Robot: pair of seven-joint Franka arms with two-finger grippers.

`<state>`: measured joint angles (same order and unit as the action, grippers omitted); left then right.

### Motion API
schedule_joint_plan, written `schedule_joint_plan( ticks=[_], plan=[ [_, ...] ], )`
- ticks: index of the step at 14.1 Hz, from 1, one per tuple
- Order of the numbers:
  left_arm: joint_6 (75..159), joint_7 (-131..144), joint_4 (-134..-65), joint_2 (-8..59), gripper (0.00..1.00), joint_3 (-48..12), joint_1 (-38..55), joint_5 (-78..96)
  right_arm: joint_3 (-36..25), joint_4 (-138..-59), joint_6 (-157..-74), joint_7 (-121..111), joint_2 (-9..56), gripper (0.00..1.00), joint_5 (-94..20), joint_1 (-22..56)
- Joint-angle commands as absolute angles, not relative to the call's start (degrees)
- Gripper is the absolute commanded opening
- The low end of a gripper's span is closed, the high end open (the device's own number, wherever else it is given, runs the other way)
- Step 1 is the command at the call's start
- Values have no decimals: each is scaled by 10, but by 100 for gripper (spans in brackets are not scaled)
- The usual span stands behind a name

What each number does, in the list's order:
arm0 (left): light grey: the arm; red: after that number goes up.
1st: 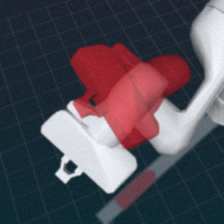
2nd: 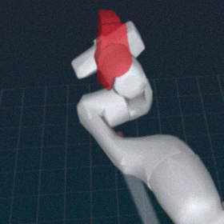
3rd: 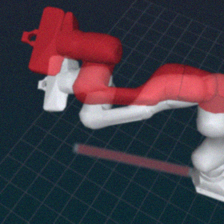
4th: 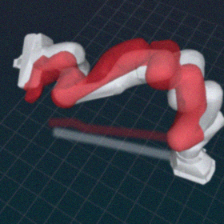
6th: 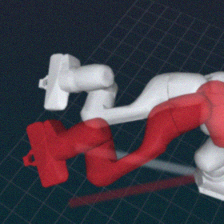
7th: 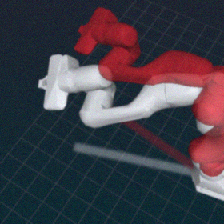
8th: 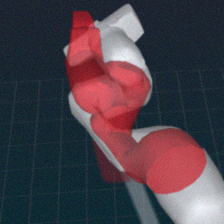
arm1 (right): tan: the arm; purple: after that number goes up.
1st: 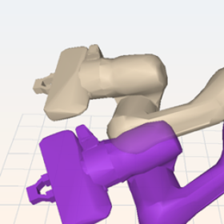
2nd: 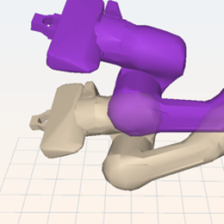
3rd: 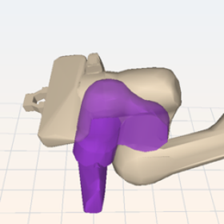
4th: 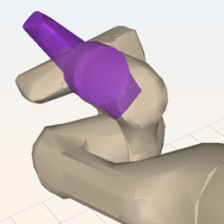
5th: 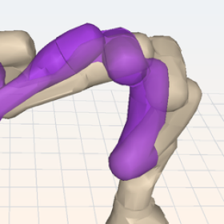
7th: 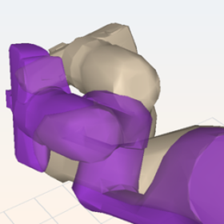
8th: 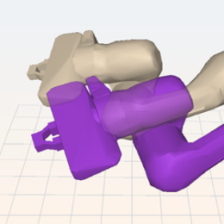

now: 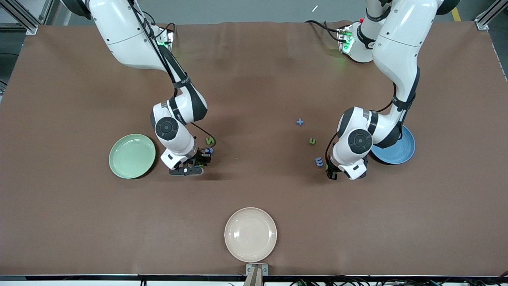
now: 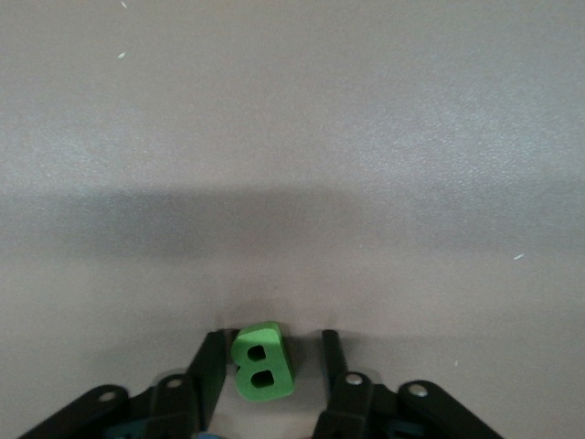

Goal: Sort upper and lower case letters into plates
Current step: 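Place B with the right gripper while the left gripper places b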

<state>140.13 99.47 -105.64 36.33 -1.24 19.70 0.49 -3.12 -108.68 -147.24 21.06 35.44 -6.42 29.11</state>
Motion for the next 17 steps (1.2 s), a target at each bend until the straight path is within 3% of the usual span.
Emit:
schedule_joint_plan(
  ticks=[1, 3, 4, 7, 12, 17],
  plan=[
    [1395, 1004, -1059, 349, 24, -11, 197, -9, -34, -1092, -1470, 215, 357, 27, -72, 296],
    [1376, 984, -1061, 321, 23, -12, 192, -10, -34, -1091, -1470, 215, 357, 4, -72, 292],
    [1351, 957, -1060, 308, 22, -14, 190, -8, -34, -1091, -1469, 211, 356, 0, -72, 289],
    [1285, 858, -1064, 262, 22, -17, 175, -1, -36, -1071, -1394, 195, 340, 0, -71, 264],
    [1215, 581, -1149, 168, 22, -15, 145, -4, -36, -1065, -1279, 8, 277, 0, -71, 160],
    [1218, 265, -1222, 121, 22, -16, 61, -54, -37, -1117, -1269, -121, 249, 0, -71, 78]
  ],
)
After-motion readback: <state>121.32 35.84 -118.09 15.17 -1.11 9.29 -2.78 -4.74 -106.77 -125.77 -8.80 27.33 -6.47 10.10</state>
